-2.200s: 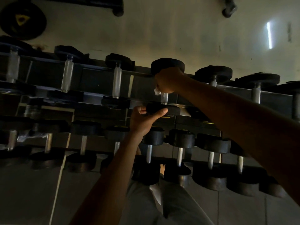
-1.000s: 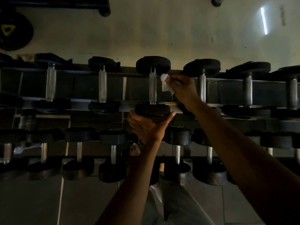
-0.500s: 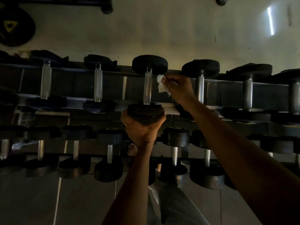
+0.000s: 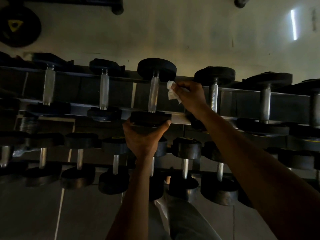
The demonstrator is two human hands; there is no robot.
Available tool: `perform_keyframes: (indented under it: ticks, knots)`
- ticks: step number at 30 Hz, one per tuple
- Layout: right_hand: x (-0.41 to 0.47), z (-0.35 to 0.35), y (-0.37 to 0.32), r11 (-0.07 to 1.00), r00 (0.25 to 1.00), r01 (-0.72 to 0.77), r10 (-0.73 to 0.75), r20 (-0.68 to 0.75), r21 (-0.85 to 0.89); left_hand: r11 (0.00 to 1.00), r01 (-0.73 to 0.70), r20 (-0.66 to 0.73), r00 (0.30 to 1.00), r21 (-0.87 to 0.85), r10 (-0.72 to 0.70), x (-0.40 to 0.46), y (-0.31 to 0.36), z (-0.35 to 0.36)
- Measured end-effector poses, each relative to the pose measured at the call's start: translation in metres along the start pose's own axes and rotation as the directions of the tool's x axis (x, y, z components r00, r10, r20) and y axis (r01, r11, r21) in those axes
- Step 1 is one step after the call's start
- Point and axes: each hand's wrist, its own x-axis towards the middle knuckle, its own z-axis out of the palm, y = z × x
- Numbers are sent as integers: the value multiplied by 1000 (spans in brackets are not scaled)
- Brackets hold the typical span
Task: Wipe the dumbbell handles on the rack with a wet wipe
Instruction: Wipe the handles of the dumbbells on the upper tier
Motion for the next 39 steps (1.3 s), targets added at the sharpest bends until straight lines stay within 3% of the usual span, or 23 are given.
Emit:
perform_keyframes:
  ticks: [3, 7, 15, 24, 26, 30, 39]
  knots:
    - [-2, 1, 2, 1000, 1000, -6, 6, 7, 13, 997, 1, 15, 1000, 80, -3, -1, 2, -2]
    - [-3, 4, 1, 998, 999, -35, 35, 9, 48, 962, -114, -69, 988, 248, 135, -7, 3, 12]
    - [-5, 3, 5, 993, 997, -80, 78, 17, 86, 891, -23, -43, 998, 454, 48, -21, -4, 40]
    - [-6, 3, 4, 992, 998, -68, 67, 17, 103, 969, -18, -109, 993, 247, 46, -14, -4, 42]
    - [-7, 6, 3, 997, 1000, -10, 10, -1, 71, 957, -4, -77, 997, 291, 27, -13, -7, 37]
    - [-8, 14, -2, 990, 988, 132, -135, -72, -47, 900, -78, -32, 994, 429, 101, -14, -8, 28]
    - [-4, 28, -20, 917, 926, 252, -321, -200, -308, 945, -102, -100, 985, 310, 139, -14, 6, 31]
